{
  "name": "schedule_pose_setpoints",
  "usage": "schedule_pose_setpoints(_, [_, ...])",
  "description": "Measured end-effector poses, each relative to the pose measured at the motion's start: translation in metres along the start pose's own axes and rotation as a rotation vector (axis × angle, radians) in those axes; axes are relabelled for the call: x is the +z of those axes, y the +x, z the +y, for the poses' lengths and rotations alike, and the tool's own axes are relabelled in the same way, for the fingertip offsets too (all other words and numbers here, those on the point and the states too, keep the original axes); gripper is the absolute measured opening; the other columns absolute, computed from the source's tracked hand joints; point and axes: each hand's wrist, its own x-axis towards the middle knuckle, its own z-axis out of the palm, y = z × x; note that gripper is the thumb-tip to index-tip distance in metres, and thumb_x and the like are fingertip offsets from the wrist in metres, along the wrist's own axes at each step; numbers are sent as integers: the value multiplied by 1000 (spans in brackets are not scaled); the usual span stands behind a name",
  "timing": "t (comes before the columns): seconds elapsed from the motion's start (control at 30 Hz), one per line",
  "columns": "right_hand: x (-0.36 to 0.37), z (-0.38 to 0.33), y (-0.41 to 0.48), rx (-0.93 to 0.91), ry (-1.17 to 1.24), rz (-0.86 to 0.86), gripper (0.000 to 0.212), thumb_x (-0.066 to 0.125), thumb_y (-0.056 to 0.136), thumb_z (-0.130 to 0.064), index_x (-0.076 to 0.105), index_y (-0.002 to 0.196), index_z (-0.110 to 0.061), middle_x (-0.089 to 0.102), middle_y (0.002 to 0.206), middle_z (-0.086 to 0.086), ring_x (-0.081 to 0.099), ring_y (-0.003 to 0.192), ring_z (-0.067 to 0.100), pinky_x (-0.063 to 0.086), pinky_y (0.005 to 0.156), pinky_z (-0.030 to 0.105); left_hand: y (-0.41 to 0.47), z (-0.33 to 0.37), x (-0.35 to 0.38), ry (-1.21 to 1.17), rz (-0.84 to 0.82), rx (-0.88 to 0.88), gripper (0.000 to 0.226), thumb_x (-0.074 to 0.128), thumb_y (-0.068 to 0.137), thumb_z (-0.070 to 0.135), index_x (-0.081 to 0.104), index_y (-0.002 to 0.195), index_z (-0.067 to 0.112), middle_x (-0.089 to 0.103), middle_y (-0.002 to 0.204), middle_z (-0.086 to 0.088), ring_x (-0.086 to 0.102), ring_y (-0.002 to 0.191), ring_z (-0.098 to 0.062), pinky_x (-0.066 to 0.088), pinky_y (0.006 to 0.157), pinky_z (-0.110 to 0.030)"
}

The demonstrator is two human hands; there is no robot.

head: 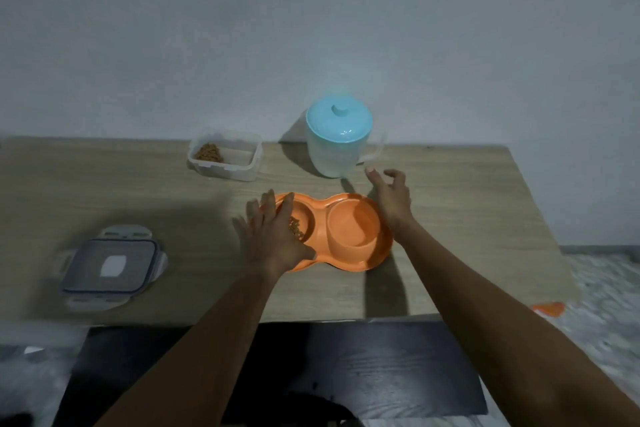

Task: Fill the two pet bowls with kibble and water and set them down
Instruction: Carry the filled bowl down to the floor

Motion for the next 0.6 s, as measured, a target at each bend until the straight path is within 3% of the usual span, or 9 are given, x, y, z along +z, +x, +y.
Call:
schedule_pose_setpoints(0.1, [-10,42,-34,-19,-139,99,61,45,88,-70,61,130,-29,62,134,7,55,127,32,38,110,57,-6,-13,-1,-101,39,53,128,73,52,78,8,155,39,-2,166,-1,-8,152,-31,-1,118,-62])
schedule_pose_setpoints(0.2, [-14,79,-50,-11,-141,117,68,39,84,-72,70,117,-22,67,119,11,63,110,31,50,99,54,-15,-29,-7,-293,141,-28,107,55,64,85,25,152,33,19,163,-1,12,151,-25,13,120,-52])
schedule_pose_setpoints(0.33, [-9,64,-87,25,-23,99,39,49,102,-40,70,115,-10,68,110,8,61,102,27,49,91,41,-32,-45,-17,-370,198,-109,67,48,79,70,58,129,26,61,131,-5,53,124,-29,42,104,-46])
schedule_pose_setpoints(0.47, [-1,56,-95,109,68,112,36,59,100,-30,65,127,-7,66,119,10,59,108,27,49,101,46,-39,-41,-32,-495,115,-159,43,63,89,46,67,125,23,68,123,-10,59,116,-34,44,96,-36])
schedule_pose_setpoints(0.6, [1,57,-94,168,168,153,42,70,93,-29,67,129,-7,68,128,12,60,114,28,48,108,50,-34,-41,-38,-674,73,-242,43,69,88,27,64,130,17,68,124,-13,62,107,-32,45,86,-31])
